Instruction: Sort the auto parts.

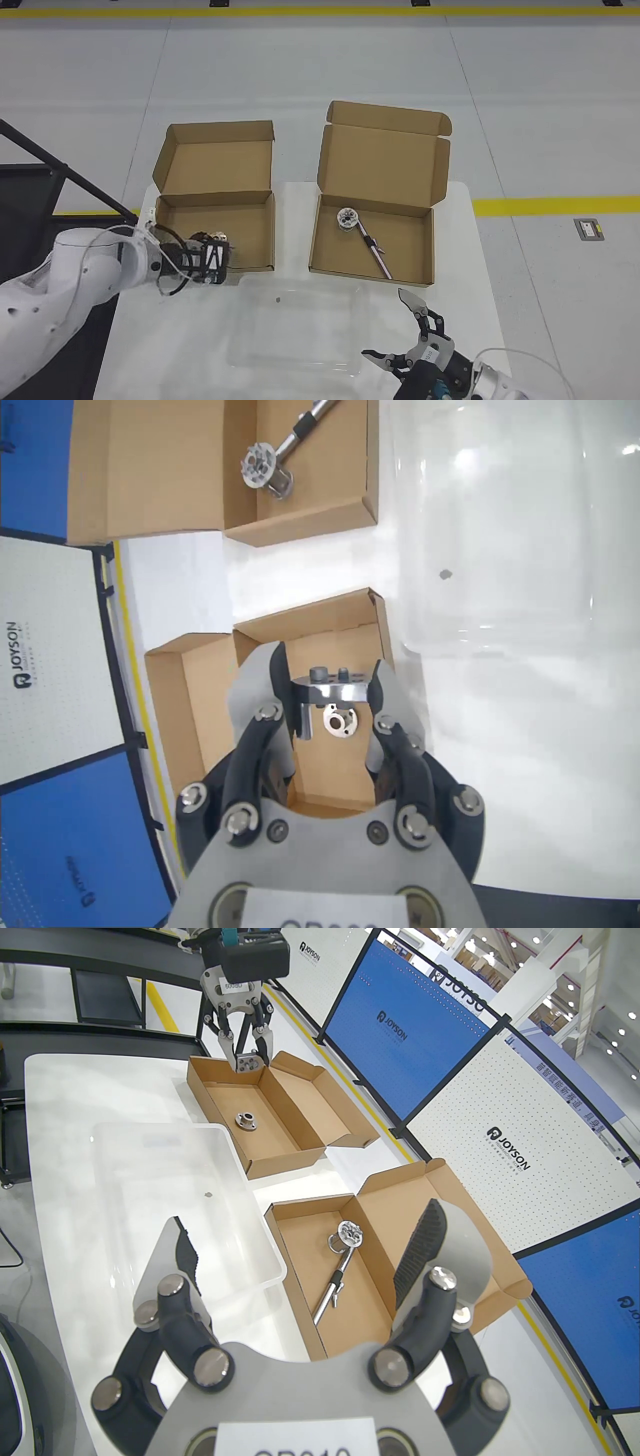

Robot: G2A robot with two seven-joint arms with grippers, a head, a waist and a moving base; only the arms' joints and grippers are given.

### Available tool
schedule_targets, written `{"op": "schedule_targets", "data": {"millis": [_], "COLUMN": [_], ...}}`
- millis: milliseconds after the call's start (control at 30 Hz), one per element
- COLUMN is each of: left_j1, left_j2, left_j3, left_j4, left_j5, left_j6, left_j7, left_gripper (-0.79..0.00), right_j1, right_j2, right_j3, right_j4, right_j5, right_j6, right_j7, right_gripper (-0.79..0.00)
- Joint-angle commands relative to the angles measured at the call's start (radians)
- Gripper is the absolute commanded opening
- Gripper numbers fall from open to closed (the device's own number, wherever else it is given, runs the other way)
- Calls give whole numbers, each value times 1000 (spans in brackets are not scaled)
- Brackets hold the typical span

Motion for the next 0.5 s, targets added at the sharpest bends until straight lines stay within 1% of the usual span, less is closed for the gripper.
{"op": "schedule_targets", "data": {"millis": [0, 133, 167, 467], "left_j1": [5, 2, 0, 0], "left_j2": [-11, -41, -50, -50], "left_j3": [11, 37, 46, 46], "left_j4": [27, 82, 82, 82], "left_j5": [2, 11, 11, 11], "left_j6": [0, 5, -5, -5], "left_j7": [-15, -93, -102, -102], "left_gripper": [-785, -785, -785, -785], "right_j1": [0, 0, 0, 0], "right_j2": [0, 0, 0, 0], "right_j3": [0, 0, 0, 0], "right_j4": [0, 0, 0, 0], "right_j5": [0, 0, 0, 0], "right_j6": [0, 0, 0, 0], "right_j7": [0, 0, 0, 0], "right_gripper": [0, 0, 0, 0]}}
